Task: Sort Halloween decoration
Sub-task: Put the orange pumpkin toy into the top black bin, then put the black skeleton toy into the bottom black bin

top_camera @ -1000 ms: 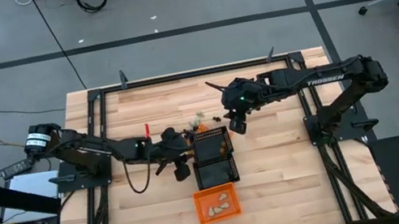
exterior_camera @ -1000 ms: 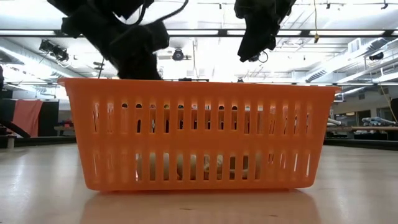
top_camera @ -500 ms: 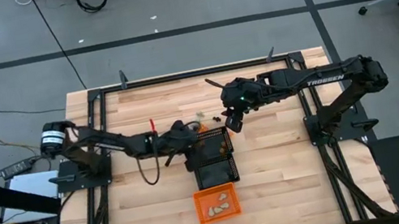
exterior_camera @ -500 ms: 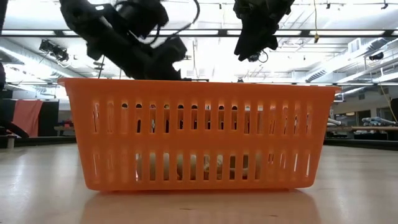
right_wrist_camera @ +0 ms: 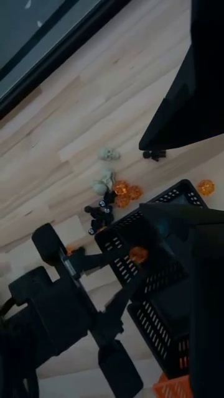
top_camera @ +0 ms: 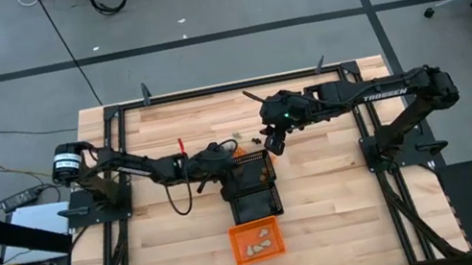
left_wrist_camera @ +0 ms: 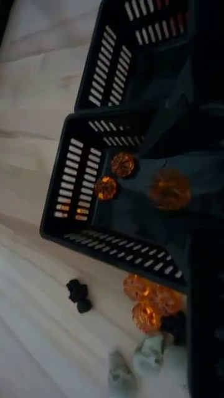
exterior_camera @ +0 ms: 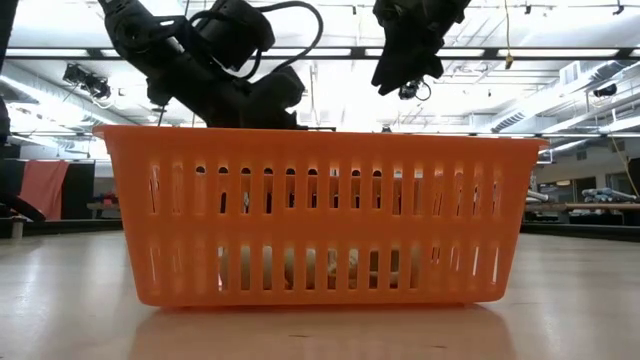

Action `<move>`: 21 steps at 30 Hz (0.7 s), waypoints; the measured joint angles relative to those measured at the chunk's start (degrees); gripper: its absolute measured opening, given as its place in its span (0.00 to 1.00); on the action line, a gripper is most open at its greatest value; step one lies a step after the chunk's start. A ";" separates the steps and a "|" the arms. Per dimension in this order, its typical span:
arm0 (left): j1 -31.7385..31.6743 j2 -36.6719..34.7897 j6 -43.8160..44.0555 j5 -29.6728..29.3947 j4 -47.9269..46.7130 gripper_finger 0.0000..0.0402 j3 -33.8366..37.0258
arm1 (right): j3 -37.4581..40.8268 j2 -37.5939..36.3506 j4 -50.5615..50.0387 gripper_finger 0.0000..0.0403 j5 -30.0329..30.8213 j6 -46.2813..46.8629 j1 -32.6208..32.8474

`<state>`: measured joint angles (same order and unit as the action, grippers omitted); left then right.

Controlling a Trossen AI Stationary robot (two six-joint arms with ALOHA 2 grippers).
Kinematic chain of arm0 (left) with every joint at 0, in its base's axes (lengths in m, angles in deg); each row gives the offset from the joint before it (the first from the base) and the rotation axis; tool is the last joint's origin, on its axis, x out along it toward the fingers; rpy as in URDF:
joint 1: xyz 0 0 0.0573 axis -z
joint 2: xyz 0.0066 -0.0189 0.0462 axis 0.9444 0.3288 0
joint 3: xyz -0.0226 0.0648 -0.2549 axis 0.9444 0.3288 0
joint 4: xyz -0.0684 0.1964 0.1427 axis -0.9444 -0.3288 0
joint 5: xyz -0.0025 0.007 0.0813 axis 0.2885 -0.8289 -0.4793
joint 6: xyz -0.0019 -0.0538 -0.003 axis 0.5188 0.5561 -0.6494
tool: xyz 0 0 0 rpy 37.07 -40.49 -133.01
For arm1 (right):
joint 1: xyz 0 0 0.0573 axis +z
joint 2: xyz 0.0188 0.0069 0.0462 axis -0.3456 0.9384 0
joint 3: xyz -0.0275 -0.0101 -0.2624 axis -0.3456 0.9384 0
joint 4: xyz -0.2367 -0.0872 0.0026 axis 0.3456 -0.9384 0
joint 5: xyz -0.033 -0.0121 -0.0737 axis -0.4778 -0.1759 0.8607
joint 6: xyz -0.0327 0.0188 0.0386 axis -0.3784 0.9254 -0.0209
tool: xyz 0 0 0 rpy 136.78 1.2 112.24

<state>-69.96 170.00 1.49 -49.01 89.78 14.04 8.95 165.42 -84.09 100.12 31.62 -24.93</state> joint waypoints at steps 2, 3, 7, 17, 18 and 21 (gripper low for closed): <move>-0.05 -0.05 -0.02 0.35 -0.04 0.43 0.00 | 0.00 0.00 -0.02 0.37 0.02 -1.00 -0.22; -0.19 -0.37 0.00 0.49 -0.43 0.45 0.00 | 0.00 0.00 -0.02 0.37 0.02 -1.07 -0.44; -0.46 -2.72 0.57 0.50 -1.83 0.49 0.02 | 0.00 0.00 -0.11 0.37 0.01 -1.10 -1.66; -7.67 -10.41 -3.14 0.43 -15.14 0.48 -0.02 | 0.00 0.06 -0.29 0.37 -0.33 -2.15 -3.25; -8.85 -10.71 -3.08 0.57 -16.86 0.48 0.00 | 0.00 0.19 -0.34 0.37 -0.39 -2.26 -3.33; -11.87 -10.75 -3.61 3.71 -19.07 0.48 0.00 | 0.02 0.37 -0.85 0.37 -0.61 -2.36 -3.37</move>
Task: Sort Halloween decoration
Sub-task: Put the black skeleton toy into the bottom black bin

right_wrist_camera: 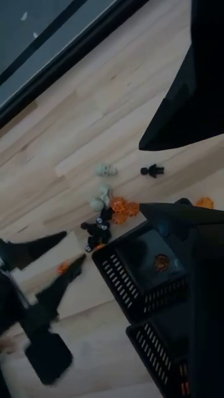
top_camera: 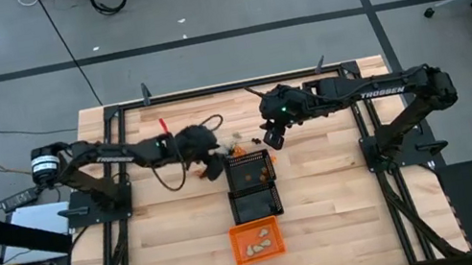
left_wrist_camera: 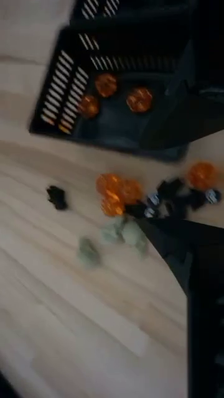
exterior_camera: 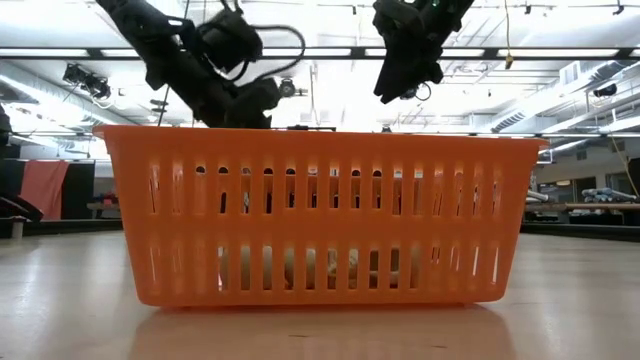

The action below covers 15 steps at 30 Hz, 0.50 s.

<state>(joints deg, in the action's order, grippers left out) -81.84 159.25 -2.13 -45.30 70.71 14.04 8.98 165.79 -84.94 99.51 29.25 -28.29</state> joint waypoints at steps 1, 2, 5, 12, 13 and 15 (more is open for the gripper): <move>-0.82 0.00 -1.03 1.20 -0.89 0.48 0.00 | 0.00 0.10 0.05 0.37 -0.01 -0.29 0.00; -1.45 0.00 -2.18 2.07 -1.95 0.48 0.00 | 0.00 0.15 0.07 0.37 -0.02 -0.67 0.00; -3.01 0.00 -5.24 2.80 -5.57 0.48 0.02 | 0.00 0.26 -0.75 0.37 -0.02 -1.87 -0.04; -4.25 0.00 -9.63 6.06 -8.25 0.48 2.59 | 0.00 0.26 -3.57 0.37 -0.05 -3.60 -1.00; -4.12 0.00 -9.60 6.92 -7.86 0.48 3.81 | 0.00 0.26 -3.73 0.37 -0.05 -3.99 -1.24; -4.00 0.00 -8.80 8.48 -7.48 0.48 5.80 | 0.00 0.26 -3.58 0.37 -0.07 -4.76 -1.69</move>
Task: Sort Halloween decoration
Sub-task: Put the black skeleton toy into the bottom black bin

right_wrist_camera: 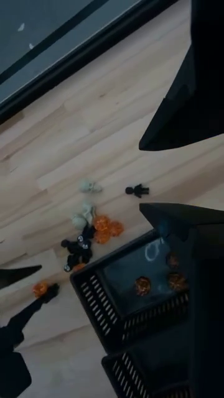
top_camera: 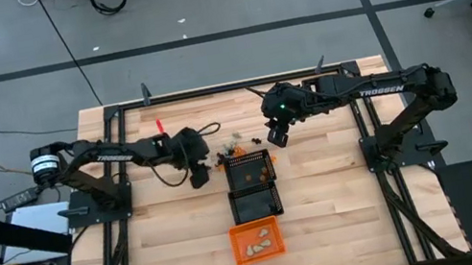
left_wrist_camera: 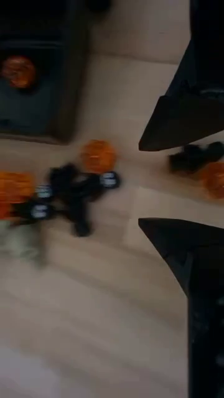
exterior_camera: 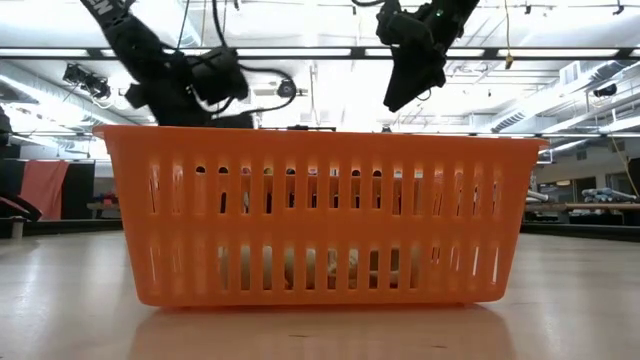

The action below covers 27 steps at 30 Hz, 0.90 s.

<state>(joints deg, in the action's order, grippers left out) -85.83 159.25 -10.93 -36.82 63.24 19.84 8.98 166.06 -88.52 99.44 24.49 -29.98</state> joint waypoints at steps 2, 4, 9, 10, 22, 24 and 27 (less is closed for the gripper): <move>0.50 0.00 1.71 0.26 0.18 0.48 1.39 | 0.00 0.00 0.25 0.37 -0.81 -0.72 -0.40; 1.43 0.02 3.04 0.31 -0.19 0.48 2.15 | 0.00 -0.02 0.82 0.37 -1.46 -1.44 -0.82; 4.24 -0.58 4.88 -0.46 -0.14 0.48 2.09 | 0.00 -0.02 1.67 0.37 -1.67 -2.89 -1.68; 4.87 -0.57 5.27 -1.46 -1.21 0.48 2.11 | 0.00 -0.02 1.58 0.37 -1.84 -2.97 -1.87; 11.02 0.05 0.94 -10.71 -4.73 0.48 2.98 | 0.00 -0.04 3.19 0.37 -3.13 -3.47 -2.75; 10.99 -0.05 2.15 -10.32 -1.95 0.48 4.36 | 0.00 -0.04 3.45 0.37 -3.17 -3.17 -2.60; 10.96 -0.22 2.68 -8.89 2.37 0.48 6.44 | 0.00 -0.04 3.77 0.37 -3.19 -3.11 -2.21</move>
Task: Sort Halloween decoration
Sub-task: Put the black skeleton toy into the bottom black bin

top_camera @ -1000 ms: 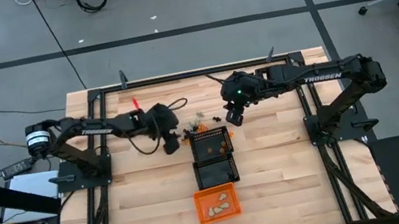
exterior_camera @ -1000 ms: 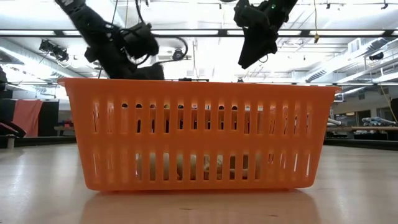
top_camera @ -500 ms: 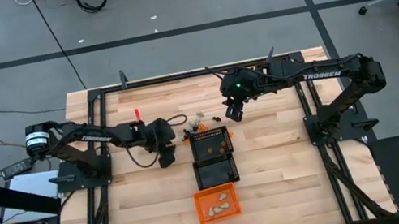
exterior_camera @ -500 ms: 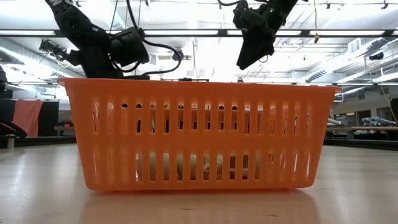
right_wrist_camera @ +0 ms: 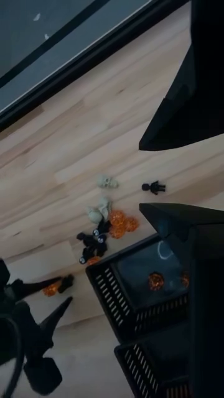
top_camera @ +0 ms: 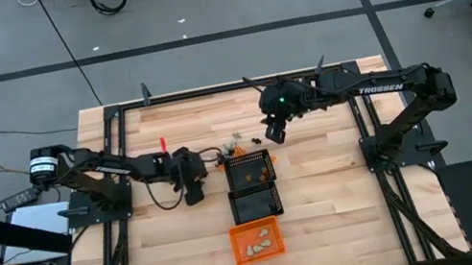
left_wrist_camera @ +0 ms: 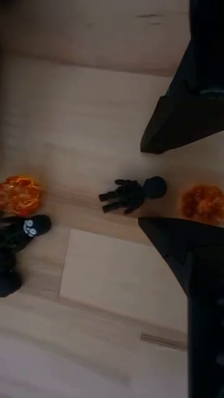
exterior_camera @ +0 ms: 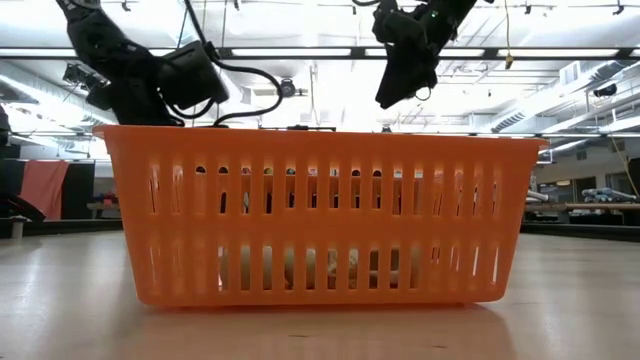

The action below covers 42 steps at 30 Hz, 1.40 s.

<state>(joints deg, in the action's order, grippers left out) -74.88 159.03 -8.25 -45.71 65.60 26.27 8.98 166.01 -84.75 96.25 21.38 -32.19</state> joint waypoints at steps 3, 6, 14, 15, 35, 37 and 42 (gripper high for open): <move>-0.01 0.02 0.19 0.58 2.55 0.48 1.02 | 0.00 0.00 0.35 0.37 -0.65 0.03 0.12; -0.28 0.07 0.62 1.08 3.93 0.47 1.54 | 0.00 0.00 0.31 0.37 -0.79 0.25 0.36; -0.40 0.14 1.33 1.55 5.17 0.29 2.38 | 0.00 0.00 0.31 0.37 -0.88 0.17 0.97; -0.40 0.16 1.40 1.58 5.22 0.26 2.40 | 0.00 0.00 0.32 0.37 -0.86 0.17 0.97; 2.90 -8.39 9.75 7.85 6.22 0.10 1.43 | 0.00 -0.04 0.32 0.37 -1.34 -1.42 -0.98; 3.83 -9.58 11.18 10.94 8.77 0.10 1.43 | 0.00 -0.04 1.10 0.37 -2.53 -1.44 -0.98; 6.82 -10.01 16.20 15.71 19.58 0.10 1.41 | 0.24 -0.04 5.91 0.37 -4.21 -0.18 -0.98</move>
<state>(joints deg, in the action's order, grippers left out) -68.06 149.02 7.95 -30.00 85.19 27.68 9.22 165.97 -78.83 92.05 21.20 -33.17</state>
